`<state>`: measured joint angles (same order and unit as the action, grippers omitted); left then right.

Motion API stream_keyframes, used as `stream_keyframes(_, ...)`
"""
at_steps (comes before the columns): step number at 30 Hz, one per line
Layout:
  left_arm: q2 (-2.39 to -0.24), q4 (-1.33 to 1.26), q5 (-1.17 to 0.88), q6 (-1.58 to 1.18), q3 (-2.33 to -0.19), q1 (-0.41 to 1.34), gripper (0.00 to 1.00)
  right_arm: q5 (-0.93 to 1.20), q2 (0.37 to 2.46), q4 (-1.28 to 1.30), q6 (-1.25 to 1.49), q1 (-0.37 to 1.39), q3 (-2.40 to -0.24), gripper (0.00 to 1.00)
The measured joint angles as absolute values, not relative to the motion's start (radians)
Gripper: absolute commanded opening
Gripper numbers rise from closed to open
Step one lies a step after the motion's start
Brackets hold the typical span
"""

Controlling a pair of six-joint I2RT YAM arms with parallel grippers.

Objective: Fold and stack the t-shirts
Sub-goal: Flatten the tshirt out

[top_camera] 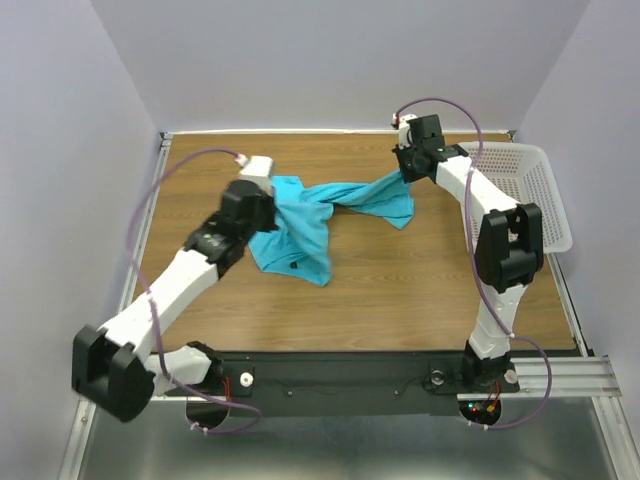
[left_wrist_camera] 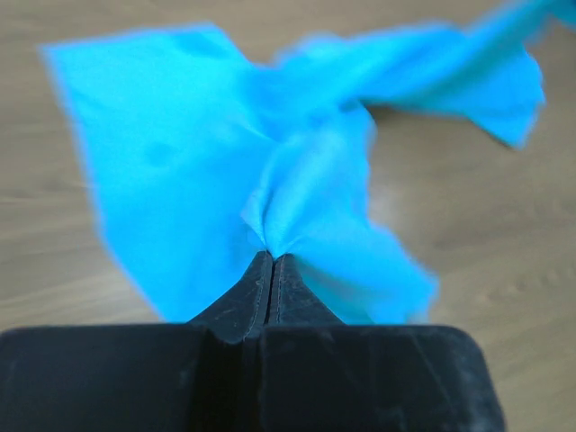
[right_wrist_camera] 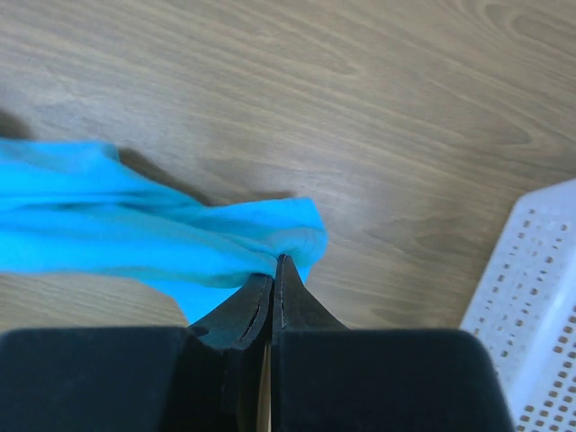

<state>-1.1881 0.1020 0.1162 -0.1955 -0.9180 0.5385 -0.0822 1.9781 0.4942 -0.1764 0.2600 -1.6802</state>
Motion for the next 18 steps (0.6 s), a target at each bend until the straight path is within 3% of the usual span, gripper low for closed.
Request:
stream_keyframes(5,-1.008,0.184,0.17,-0.06,-0.963,0.331,0.0,-0.062,1.945,0.493,-0.176,0.221,-1.68,0.0)
stream_keyframes(9,-0.953,0.213,0.101,0.033,-0.964,0.314,0.0,-0.044,1.941,0.493,-0.173,0.207,-1.68,0.0)
stream_keyframes(11,-0.939,0.216,0.005,0.062,-0.962,0.314,0.0,-0.039,1.941,0.493,-0.167,0.203,-1.68,0.01)
stream_keyframes(18,-0.796,0.041,-0.624,0.061,-0.847,0.322,0.0,0.016,1.942,0.493,-0.138,0.202,-1.68,0.01)
